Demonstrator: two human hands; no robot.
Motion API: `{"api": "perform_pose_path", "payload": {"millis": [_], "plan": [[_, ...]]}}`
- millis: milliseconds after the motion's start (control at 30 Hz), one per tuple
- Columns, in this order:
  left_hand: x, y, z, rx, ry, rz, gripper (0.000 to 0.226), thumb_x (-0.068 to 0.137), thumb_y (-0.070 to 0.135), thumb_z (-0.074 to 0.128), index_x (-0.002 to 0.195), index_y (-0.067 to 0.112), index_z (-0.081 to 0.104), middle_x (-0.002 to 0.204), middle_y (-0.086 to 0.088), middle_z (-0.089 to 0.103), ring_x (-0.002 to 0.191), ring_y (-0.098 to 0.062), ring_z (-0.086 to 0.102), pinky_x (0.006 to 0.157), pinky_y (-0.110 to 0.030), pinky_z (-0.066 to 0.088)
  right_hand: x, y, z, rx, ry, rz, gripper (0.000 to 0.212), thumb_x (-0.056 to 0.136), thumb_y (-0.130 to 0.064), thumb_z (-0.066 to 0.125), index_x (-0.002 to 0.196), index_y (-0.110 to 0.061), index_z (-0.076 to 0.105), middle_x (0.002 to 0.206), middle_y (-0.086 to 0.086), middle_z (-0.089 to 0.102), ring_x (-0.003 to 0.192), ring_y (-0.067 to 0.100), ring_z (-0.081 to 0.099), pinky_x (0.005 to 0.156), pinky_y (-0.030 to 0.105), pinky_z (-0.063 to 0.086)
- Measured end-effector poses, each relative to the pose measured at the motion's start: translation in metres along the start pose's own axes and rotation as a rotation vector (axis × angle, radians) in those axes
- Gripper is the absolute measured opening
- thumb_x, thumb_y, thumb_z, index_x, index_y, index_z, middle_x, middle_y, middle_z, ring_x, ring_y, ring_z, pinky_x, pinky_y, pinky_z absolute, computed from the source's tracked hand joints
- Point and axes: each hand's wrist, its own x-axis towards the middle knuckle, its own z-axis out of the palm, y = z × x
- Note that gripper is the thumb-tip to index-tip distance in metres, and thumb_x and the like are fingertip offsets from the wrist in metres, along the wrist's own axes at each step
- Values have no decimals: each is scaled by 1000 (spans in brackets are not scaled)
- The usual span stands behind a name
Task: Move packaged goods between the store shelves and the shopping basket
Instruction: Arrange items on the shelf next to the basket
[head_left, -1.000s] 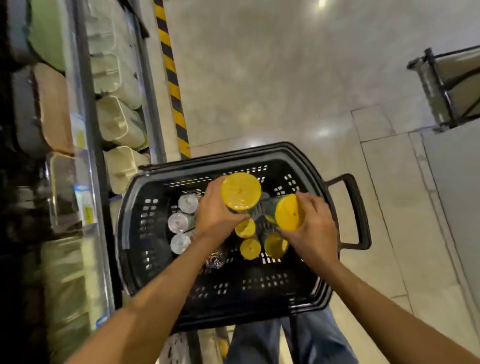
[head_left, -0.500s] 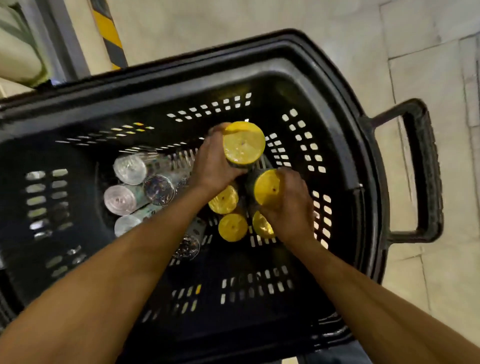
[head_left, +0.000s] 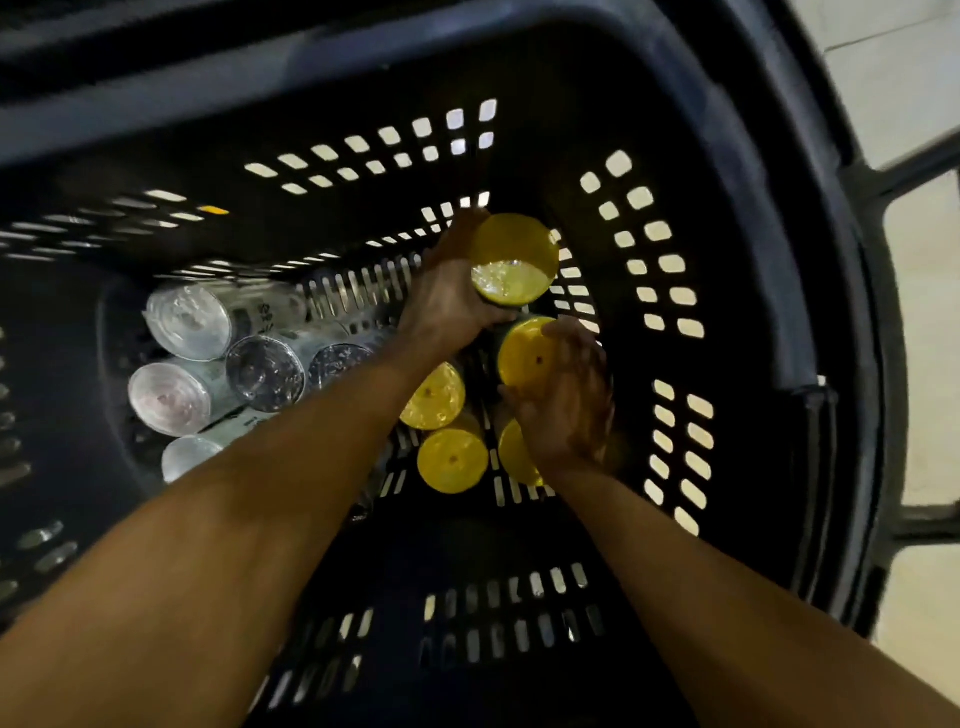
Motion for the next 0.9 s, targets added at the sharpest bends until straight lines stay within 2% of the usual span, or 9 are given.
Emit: {"api": "perform_pose_path", "payload": {"millis": [100, 200, 267, 333, 433, 533, 700, 800, 900], "plan": [[1, -2, -2, -106, 9, 100, 84, 57, 18, 90, 129, 8, 46, 124, -12, 56, 112, -26, 55, 93, -35, 47, -3, 0, 1, -7, -17, -8, 77, 82, -27, 71, 144, -11, 30, 153, 7, 27, 142, 21, 20, 114, 28, 10], [0, -4, -6, -205, -52, 118, 94, 54, 8, 89, 133, 17, 38, 127, -2, 50, 117, -18, 49, 97, -33, 46, -4, 2, 2, 25, 40, -8, 81, 75, -27, 77, 141, -6, 37, 149, 11, 34, 140, 25, 27, 113, 28, 14], [-2, -5, -10, -235, -104, 101, 95, 56, 5, 88, 135, 18, 37, 126, 2, 49, 116, -12, 46, 96, -28, 46, -6, 2, 1, 37, 35, 9, 84, 74, -28, 78, 143, -7, 34, 150, 11, 33, 140, 25, 26, 112, 28, 13], [-4, -5, -12, -281, -144, 104, 92, 60, 1, 86, 136, 15, 36, 118, 8, 48, 113, -9, 45, 88, -15, 45, -6, 1, 0, 57, -18, 36, 90, 77, -30, 75, 148, -12, 22, 154, 7, 25, 143, 20, 20, 112, 24, 10], [-7, 2, -9, -368, -126, 52, 83, 65, -1, 82, 134, 14, 39, 112, 10, 46, 108, -7, 46, 76, -3, 42, -4, 2, -3, 53, -54, 38, 92, 81, -31, 72, 150, -17, 14, 156, 0, 18, 144, 15, 15, 112, 28, 16], [-8, 9, -4, -575, -28, -70, 65, 72, -6, 75, 129, 7, 47, 113, 6, 48, 104, -8, 48, 69, -7, 48, -4, -1, -4, 61, -58, 74, 89, 81, -33, 71, 150, -18, 16, 155, -2, 19, 143, 14, 16, 111, 35, 23], [-11, 10, 4, -741, 87, -117, 55, 73, -13, 71, 123, 0, 51, 109, 0, 54, 93, -4, 54, 69, -9, 51, -7, -9, 9, 169, 123, 170, 86, 76, -31, 76, 146, -11, 30, 151, 5, 33, 140, 19, 27, 113, 35, 24], [-14, 9, 8, -770, 84, -145, 55, 75, -10, 70, 124, 5, 50, 113, 2, 53, 105, -13, 53, 76, -16, 53, -10, -11, 17, 191, 162, 206, 87, 77, -28, 75, 147, -10, 27, 153, 6, 30, 142, 17, 23, 117, 30, 19], [-13, 9, 5, -642, 23, -105, 54, 80, -3, 69, 127, 9, 46, 112, 8, 49, 110, -16, 51, 82, -25, 53, -10, -14, 15, 181, 149, 217, 89, 78, -29, 74, 148, -11, 22, 156, 4, 23, 144, 15, 18, 117, 26, 15]]}}
